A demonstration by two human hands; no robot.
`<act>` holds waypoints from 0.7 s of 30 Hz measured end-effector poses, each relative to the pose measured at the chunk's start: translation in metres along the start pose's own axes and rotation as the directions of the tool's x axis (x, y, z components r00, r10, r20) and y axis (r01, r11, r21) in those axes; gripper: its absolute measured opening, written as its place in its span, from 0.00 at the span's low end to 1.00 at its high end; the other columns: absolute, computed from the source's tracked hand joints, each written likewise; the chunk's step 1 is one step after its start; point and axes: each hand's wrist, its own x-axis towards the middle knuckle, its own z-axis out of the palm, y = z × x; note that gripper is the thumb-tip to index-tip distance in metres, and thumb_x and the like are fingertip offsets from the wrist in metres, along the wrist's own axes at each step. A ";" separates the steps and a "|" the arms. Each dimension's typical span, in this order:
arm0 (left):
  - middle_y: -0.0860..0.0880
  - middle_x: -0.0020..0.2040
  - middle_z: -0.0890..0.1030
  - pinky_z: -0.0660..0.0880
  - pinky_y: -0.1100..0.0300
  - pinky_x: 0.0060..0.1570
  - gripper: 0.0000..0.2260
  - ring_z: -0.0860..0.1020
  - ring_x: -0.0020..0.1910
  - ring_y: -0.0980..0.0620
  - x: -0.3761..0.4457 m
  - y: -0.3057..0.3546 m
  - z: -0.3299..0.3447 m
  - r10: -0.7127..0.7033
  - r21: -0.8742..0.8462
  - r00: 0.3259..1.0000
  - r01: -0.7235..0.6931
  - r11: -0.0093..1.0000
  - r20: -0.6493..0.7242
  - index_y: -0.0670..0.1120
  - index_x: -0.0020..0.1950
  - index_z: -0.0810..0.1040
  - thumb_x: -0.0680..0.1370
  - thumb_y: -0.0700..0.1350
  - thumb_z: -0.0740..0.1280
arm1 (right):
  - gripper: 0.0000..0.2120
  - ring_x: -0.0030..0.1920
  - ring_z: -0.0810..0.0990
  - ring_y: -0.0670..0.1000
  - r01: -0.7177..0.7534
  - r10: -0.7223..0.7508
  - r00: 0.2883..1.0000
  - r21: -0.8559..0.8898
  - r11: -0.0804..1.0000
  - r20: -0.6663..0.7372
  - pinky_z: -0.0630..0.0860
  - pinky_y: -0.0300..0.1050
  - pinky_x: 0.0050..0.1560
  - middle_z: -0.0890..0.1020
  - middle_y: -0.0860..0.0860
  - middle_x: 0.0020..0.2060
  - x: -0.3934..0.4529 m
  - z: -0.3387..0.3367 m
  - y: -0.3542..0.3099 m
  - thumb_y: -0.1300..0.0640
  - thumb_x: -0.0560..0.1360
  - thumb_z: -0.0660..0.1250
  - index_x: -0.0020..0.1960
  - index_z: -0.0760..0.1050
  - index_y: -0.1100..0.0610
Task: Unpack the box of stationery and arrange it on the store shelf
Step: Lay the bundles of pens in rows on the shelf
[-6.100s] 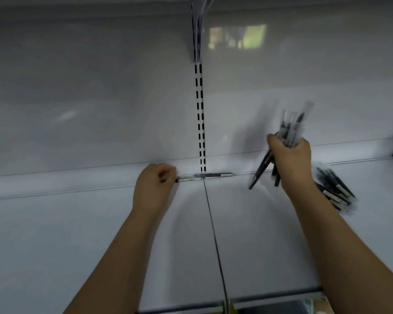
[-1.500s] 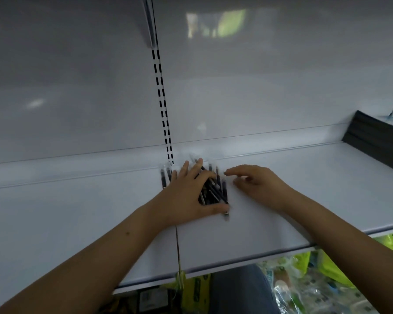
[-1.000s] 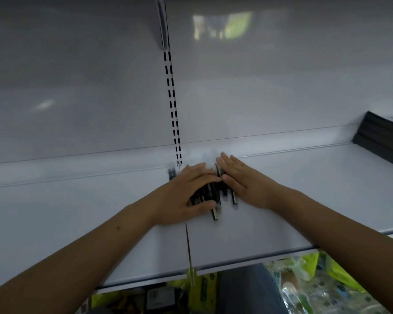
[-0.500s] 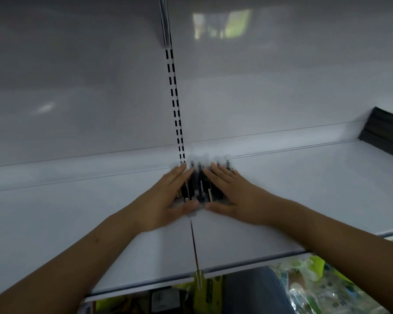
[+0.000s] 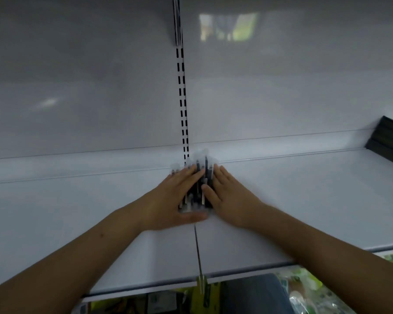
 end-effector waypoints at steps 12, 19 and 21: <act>0.62 0.79 0.38 0.49 0.56 0.78 0.45 0.39 0.77 0.64 -0.095 -0.067 -0.033 -0.115 0.009 0.992 0.116 0.993 -0.045 0.57 0.80 0.40 0.73 0.71 0.62 | 0.44 0.78 0.38 0.58 -0.030 0.035 0.999 0.179 0.983 -0.021 0.44 0.56 0.78 0.40 0.58 0.79 0.041 0.026 -0.097 0.27 0.73 0.35 0.79 0.35 0.54; 0.63 0.79 0.39 0.43 0.49 0.78 0.36 0.35 0.78 0.59 -0.064 -0.075 -0.030 -0.070 0.078 0.997 0.071 0.994 -0.016 0.68 0.78 0.45 0.75 0.72 0.58 | 0.45 0.78 0.39 0.50 0.091 -0.097 0.988 0.055 0.994 0.122 0.42 0.46 0.76 0.37 0.52 0.78 0.010 -0.005 -0.068 0.23 0.71 0.47 0.79 0.36 0.45; 0.62 0.79 0.40 0.42 0.47 0.78 0.36 0.35 0.78 0.59 -0.056 -0.068 -0.028 -0.105 0.033 0.994 0.105 0.994 0.001 0.68 0.77 0.47 0.73 0.73 0.56 | 0.43 0.79 0.43 0.49 0.052 -0.062 0.994 0.099 0.994 0.092 0.44 0.44 0.75 0.41 0.52 0.79 0.014 -0.002 -0.071 0.26 0.74 0.47 0.80 0.41 0.48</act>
